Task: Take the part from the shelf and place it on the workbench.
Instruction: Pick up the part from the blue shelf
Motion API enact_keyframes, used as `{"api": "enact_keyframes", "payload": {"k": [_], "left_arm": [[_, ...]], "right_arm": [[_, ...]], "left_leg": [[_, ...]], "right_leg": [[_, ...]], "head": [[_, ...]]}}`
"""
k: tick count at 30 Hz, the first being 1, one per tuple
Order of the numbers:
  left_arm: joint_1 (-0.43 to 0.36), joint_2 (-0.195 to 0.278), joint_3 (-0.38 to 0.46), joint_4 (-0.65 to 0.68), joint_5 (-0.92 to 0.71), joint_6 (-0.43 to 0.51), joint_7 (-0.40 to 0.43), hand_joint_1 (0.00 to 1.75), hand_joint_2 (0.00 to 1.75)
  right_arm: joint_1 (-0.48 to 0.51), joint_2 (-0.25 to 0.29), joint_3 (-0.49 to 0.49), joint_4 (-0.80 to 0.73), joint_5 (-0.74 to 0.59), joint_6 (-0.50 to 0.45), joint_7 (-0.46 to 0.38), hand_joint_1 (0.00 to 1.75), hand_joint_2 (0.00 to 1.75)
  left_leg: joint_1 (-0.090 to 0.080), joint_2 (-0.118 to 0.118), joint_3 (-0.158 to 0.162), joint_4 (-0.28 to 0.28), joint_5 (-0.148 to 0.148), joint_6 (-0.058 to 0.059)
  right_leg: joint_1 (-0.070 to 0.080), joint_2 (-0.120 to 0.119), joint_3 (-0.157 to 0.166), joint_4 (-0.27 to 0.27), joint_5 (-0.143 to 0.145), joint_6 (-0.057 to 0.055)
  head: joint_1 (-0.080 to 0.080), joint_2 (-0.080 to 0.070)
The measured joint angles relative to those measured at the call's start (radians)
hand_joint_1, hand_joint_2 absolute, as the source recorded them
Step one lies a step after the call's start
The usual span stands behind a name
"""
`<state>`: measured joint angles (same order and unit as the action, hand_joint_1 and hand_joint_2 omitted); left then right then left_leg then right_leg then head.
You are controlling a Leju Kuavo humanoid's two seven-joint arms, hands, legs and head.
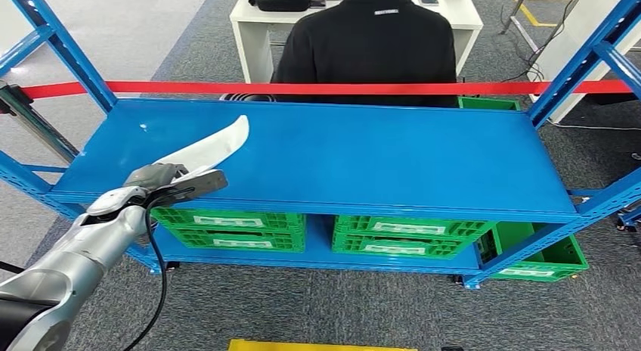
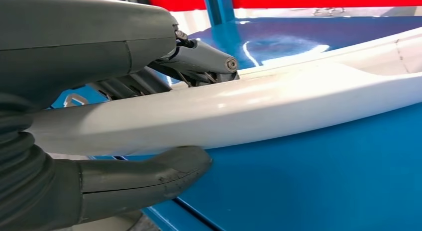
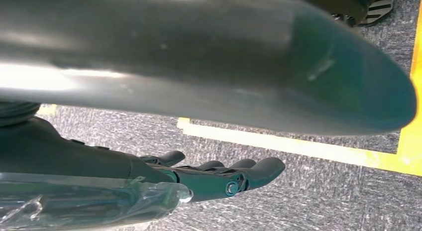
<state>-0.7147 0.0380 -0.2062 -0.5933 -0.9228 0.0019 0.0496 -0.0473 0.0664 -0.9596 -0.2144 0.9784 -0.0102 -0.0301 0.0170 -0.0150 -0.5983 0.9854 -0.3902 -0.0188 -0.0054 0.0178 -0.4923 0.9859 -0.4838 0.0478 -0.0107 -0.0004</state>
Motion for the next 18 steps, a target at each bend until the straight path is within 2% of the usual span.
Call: {"api": "enact_keyframes", "payload": {"k": [18], "left_arm": [[0.008,0.002,0.000,-0.019,-0.015,0.026,-0.001,1.75,1.75]], "right_arm": [[0.000,0.000,-0.012,0.000,0.010,0.000,0.000,0.00,0.00]], "left_leg": [[0.000,0.000,0.000,0.000,0.000,0.000]], "right_leg": [[0.000,0.000,0.000,0.000,0.000,0.000]], "head": [[0.000,0.000]]}}
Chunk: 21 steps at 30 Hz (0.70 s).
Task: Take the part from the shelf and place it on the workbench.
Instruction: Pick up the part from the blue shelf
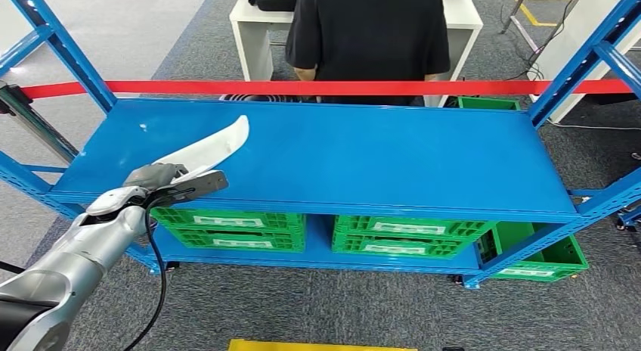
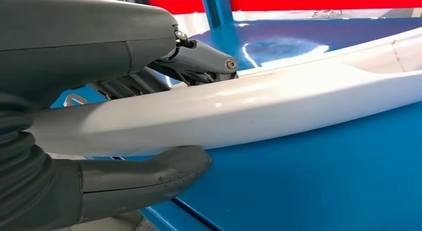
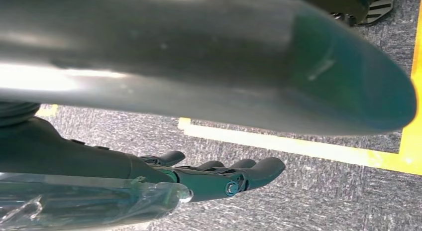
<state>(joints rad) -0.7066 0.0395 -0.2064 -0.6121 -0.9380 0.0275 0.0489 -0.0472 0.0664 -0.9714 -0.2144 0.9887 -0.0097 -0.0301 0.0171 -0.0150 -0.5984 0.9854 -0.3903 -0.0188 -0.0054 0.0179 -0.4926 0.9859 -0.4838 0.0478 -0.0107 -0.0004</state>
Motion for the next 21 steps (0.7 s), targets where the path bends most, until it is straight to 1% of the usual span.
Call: {"api": "enact_keyframes", "payload": {"k": [3,7,12,16,21], "left_arm": [[0.010,0.000,0.000,-0.018,-0.016,0.039,0.010,1.75,1.75],[0.030,0.000,0.003,-0.075,-0.047,0.090,0.033,1.75,1.75],[0.053,0.000,0.009,-0.174,-0.062,0.138,0.021,1.75,1.75],[0.067,0.006,0.009,-0.249,-0.092,0.145,0.016,1.75,1.75],[0.060,0.026,0.003,-0.294,-0.158,0.137,0.029,1.75,1.75]], "right_arm": [[0.000,0.000,-0.003,0.000,0.005,-0.002,0.000,0.00,0.00],[0.000,0.000,-0.013,0.000,0.013,-0.006,0.001,0.00,0.00],[0.000,0.002,-0.022,0.000,0.023,-0.006,-0.003,0.00,0.00],[0.000,0.004,-0.024,0.000,0.030,-0.006,-0.005,0.00,0.00],[0.000,0.005,-0.024,0.000,0.033,-0.008,-0.006,0.00,0.00]], "left_leg": [[0.000,0.000,0.000,0.000,0.000,0.000],[0.000,0.000,-0.001,0.000,0.000,0.000],[0.000,0.000,-0.002,0.000,0.000,0.000],[0.000,0.000,-0.002,0.000,0.000,0.000],[0.000,0.000,-0.002,0.000,0.000,0.000]], "right_leg": [[0.000,0.000,0.000,0.000,0.000,0.000],[0.000,0.000,-0.001,0.000,0.000,0.000],[0.000,0.000,-0.001,0.000,0.000,0.000],[0.000,0.000,-0.002,0.000,0.000,0.000],[0.000,0.000,-0.003,0.000,0.000,0.000]], "head": [[0.000,0.000],[0.000,0.000],[0.000,0.000],[0.000,0.000],[0.000,0.000]]}}
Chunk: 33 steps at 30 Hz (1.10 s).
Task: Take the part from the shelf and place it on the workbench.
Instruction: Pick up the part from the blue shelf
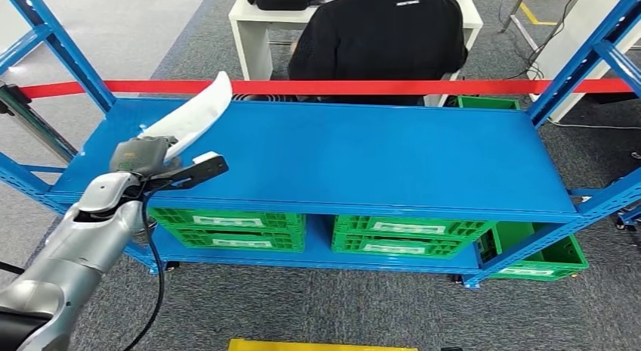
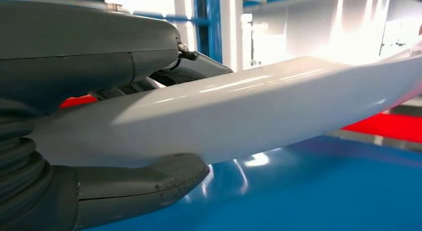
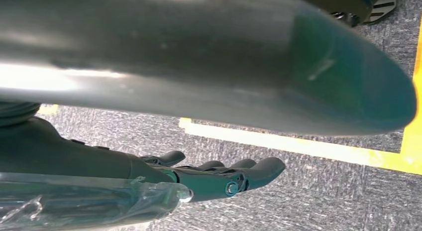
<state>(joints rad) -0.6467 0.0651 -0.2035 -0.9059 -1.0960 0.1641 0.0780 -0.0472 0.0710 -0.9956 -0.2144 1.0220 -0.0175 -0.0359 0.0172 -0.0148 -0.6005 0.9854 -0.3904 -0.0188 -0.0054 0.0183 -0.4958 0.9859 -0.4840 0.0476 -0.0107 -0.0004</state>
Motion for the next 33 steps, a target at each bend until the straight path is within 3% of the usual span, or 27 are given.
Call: {"api": "enact_keyframes", "payload": {"k": [12,24,33], "left_arm": [[-0.080,0.044,-0.063,-0.019,-0.063,-0.112,-0.027,1.75,1.75],[-0.135,0.052,-0.134,-0.019,-0.116,-0.123,0.030,1.75,1.75],[-0.142,0.051,-0.148,-0.019,-0.068,-0.137,0.018,1.75,1.75]], "right_arm": [[-0.001,0.000,-0.015,0.000,0.009,0.003,-0.001,0.00,0.00],[-0.001,0.000,-0.023,0.000,0.026,-0.004,-0.001,0.00,0.00],[-0.001,0.000,-0.025,0.000,0.035,-0.007,0.006,0.00,0.00]], "left_leg": [[0.000,0.000,-0.001,0.000,0.000,0.000],[0.000,0.000,-0.001,0.000,0.000,0.000],[0.000,0.000,-0.001,0.000,0.000,0.000]], "right_leg": [[-0.001,0.000,-0.003,0.000,0.000,0.000],[0.000,0.000,-0.001,0.000,0.000,0.000],[-0.001,0.000,-0.001,0.000,0.000,0.000]], "head": [[0.000,0.000],[0.000,0.000],[0.000,0.000]]}}
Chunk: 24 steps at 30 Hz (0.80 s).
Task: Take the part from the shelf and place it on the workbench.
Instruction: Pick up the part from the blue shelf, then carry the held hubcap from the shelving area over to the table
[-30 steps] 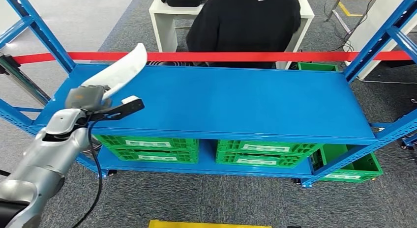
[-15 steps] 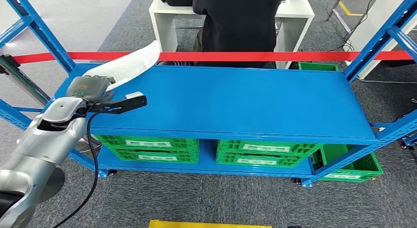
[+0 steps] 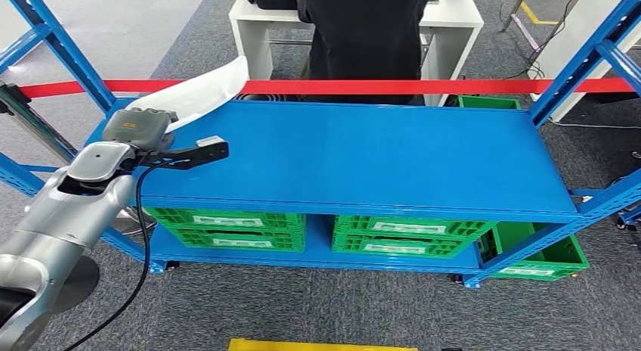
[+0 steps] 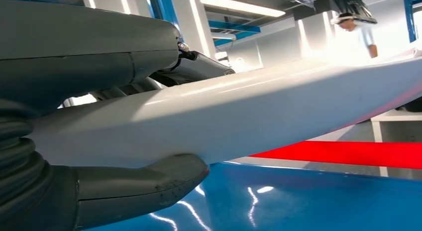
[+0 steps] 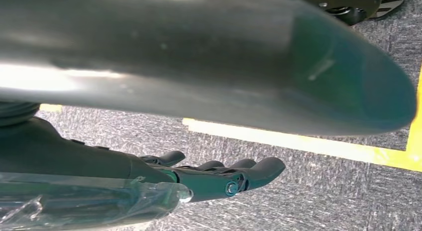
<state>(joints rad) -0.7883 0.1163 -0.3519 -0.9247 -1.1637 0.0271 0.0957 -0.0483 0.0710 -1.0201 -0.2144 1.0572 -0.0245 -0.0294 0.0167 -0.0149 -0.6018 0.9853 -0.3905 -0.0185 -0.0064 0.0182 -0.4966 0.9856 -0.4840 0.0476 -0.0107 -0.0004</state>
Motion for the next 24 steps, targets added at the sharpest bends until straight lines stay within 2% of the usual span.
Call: {"api": "enact_keyframes", "payload": {"k": [8,12,14,15,16,18,19,20,21,22,23,24], "left_arm": [[0.000,0.000,-0.005,0.000,0.021,-0.005,-0.001,1.75,1.75],[0.002,0.000,-0.006,0.000,0.036,-0.011,-0.008,1.75,1.75],[0.003,-0.002,-0.006,-0.001,0.040,-0.012,-0.011,1.75,1.75],[0.003,-0.004,-0.006,-0.001,0.042,-0.012,-0.013,1.75,1.75],[0.004,-0.005,-0.006,-0.001,0.043,-0.012,-0.014,1.75,1.75],[0.008,-0.008,-0.007,-0.002,0.045,-0.013,-0.014,1.75,1.75],[0.011,-0.009,-0.008,-0.002,0.046,-0.013,-0.014,1.75,1.75],[0.015,-0.010,-0.008,-0.002,0.048,-0.013,-0.014,1.75,1.75],[0.018,-0.011,-0.010,-0.002,0.050,-0.013,-0.014,1.75,1.75],[0.020,-0.012,-0.011,-0.002,0.051,-0.013,-0.014,1.75,1.75],[0.020,-0.012,-0.011,-0.002,0.053,-0.013,-0.014,1.75,1.75],[0.019,-0.012,-0.012,-0.002,0.055,-0.013,-0.014,1.75,1.75]], "right_arm": [[0.000,0.000,0.000,0.000,0.007,0.000,0.002,0.00,0.00],[0.000,0.001,-0.001,0.000,0.011,0.000,0.002,0.00,0.00],[-0.001,0.002,-0.002,-0.001,0.011,0.000,0.002,0.00,0.00],[-0.002,0.002,-0.003,-0.001,0.011,0.000,0.002,0.00,0.00],[-0.003,0.002,-0.005,-0.002,0.011,0.000,0.002,0.00,0.00],[-0.002,0.002,-0.008,-0.003,0.012,0.000,0.002,0.00,0.00],[-0.001,0.002,-0.009,-0.003,0.013,0.000,0.002,0.00,0.00],[0.000,0.002,-0.011,-0.003,0.014,0.000,0.002,0.00,0.00],[0.000,0.002,-0.013,-0.003,0.014,0.000,0.002,0.00,0.00],[0.000,0.002,-0.014,-0.004,0.014,-0.001,0.002,0.00,0.00],[-0.001,0.002,-0.016,-0.005,0.014,-0.001,0.002,0.00,0.00],[-0.001,0.004,-0.017,-0.005,0.014,-0.001,0.001,0.00,0.00]], "left_leg": [[-0.007,0.000,0.000,0.001,-0.003,0.005],[-0.014,0.000,-0.001,0.001,-0.007,0.014],[-0.010,0.001,0.004,-0.007,-0.003,0.022],[-0.007,0.002,0.007,-0.011,-0.001,0.026],[-0.004,0.004,0.010,-0.015,0.000,0.028],[-0.003,0.005,0.010,-0.016,-0.001,0.031],[-0.003,0.005,0.010,-0.016,-0.002,0.031],[-0.003,0.004,0.011,-0.016,-0.003,0.031],[-0.001,0.004,0.012,-0.015,-0.004,0.029],[0.001,0.003,0.013,-0.013,-0.006,0.025],[0.004,0.002,0.014,-0.008,-0.010,0.019],[0.004,0.001,0.012,-0.002,-0.013,0.012]], "right_leg": [[-0.007,0.000,0.000,-0.001,-0.001,0.004],[-0.014,0.000,0.002,-0.007,-0.001,0.014],[-0.014,-0.001,0.001,-0.005,-0.006,0.020],[-0.013,-0.002,-0.008,0.014,-0.017,0.023],[-0.013,-0.004,-0.031,0.058,-0.038,0.024],[-0.014,-0.007,-0.110,0.200,-0.093,0.027],[-0.015,-0.008,-0.150,0.264,-0.109,0.029],[-0.015,-0.008,-0.178,0.298,-0.106,0.031],[-0.016,-0.008,-0.186,0.290,-0.083,0.033],[-0.018,-0.009,-0.175,0.243,-0.041,0.035],[-0.020,-0.009,-0.153,0.174,0.005,0.038],[-0.022,-0.008,-0.128,0.111,0.038,0.040]], "head": [[0.000,0.000],[0.000,0.000],[0.000,0.000],[0.002,0.000],[0.004,0.000],[0.009,0.000],[0.010,0.000],[0.010,0.000],[0.010,0.000],[0.010,0.000],[0.010,0.000],[0.012,0.000]]}}
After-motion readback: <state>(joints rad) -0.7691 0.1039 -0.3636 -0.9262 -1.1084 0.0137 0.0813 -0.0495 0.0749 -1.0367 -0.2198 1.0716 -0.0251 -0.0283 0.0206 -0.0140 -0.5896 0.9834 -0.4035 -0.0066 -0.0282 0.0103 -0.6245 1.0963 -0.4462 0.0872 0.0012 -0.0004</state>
